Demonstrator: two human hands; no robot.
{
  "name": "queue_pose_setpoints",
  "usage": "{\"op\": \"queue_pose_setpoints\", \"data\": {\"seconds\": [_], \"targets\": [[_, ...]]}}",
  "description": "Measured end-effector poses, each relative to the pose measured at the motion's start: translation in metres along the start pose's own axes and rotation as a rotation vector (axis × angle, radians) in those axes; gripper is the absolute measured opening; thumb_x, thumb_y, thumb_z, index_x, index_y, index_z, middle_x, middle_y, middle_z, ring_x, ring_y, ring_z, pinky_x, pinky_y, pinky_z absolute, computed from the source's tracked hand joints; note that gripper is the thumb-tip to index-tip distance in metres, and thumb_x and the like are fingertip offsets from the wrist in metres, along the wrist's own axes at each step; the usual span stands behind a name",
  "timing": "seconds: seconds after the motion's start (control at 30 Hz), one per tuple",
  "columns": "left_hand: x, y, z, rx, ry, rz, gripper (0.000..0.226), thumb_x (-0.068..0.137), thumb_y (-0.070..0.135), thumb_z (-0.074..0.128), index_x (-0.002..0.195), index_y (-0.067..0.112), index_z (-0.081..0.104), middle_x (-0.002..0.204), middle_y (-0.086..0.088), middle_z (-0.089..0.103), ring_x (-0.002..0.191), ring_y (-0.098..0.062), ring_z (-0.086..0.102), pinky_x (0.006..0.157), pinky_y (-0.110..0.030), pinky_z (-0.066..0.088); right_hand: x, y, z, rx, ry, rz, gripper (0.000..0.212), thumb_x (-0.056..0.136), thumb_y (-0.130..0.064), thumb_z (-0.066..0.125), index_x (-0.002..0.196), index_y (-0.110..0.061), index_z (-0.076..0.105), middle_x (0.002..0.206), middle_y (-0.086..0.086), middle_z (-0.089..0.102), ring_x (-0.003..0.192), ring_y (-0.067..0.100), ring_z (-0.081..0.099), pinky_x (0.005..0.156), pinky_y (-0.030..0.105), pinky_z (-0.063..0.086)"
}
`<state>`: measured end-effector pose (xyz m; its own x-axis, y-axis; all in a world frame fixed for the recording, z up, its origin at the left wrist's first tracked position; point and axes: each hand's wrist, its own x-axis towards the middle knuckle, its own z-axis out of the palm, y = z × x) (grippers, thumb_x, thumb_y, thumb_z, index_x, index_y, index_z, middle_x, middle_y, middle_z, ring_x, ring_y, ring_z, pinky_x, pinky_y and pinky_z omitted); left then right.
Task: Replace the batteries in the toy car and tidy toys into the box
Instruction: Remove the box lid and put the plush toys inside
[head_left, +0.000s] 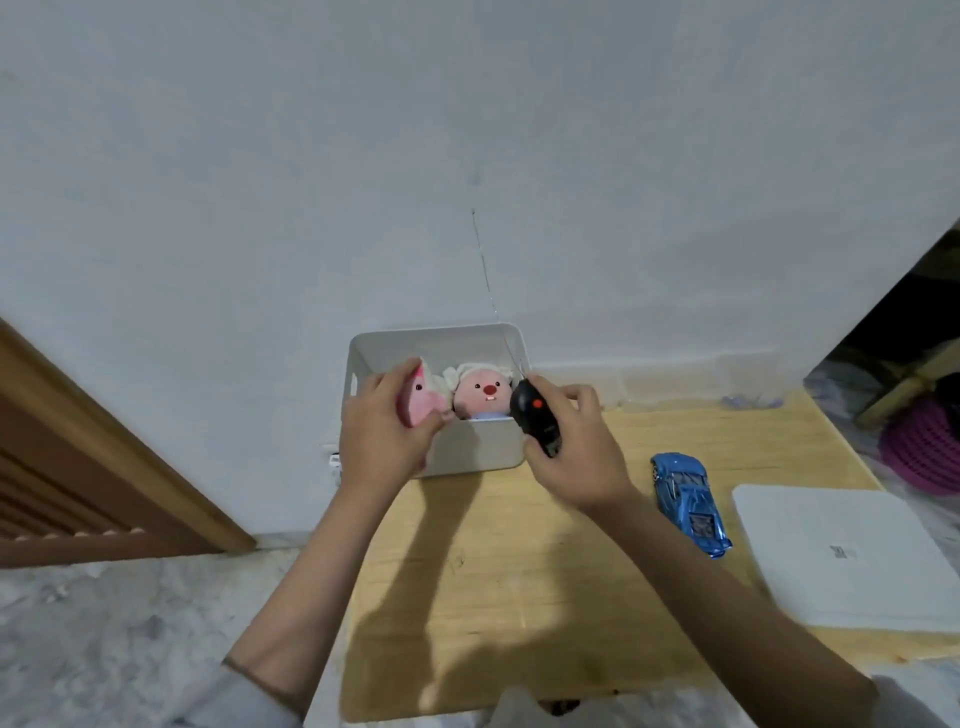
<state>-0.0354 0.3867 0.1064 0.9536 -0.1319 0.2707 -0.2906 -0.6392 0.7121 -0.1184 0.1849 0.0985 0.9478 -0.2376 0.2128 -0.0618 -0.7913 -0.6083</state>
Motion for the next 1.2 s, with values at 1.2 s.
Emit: {"op": "queue_pose_setpoints", "data": {"seconds": [1.2], "targets": [[0.126, -0.080, 0.084, 0.521, -0.592, -0.412, 0.062, 0.084, 0.036, 0.060, 0.128, 0.010, 0.025, 0.131, -0.018, 0.020, 0.123, -0.034, 0.023, 0.104, -0.035, 0.030, 0.151, 0.005, 0.080, -0.477, -0.719, -0.128, 0.033, 0.087, -0.012, 0.055, 0.120, -0.016, 0.060, 0.116, 0.010, 0.060, 0.105, 0.031, 0.058, 0.067, 0.028, 0.037]]}}
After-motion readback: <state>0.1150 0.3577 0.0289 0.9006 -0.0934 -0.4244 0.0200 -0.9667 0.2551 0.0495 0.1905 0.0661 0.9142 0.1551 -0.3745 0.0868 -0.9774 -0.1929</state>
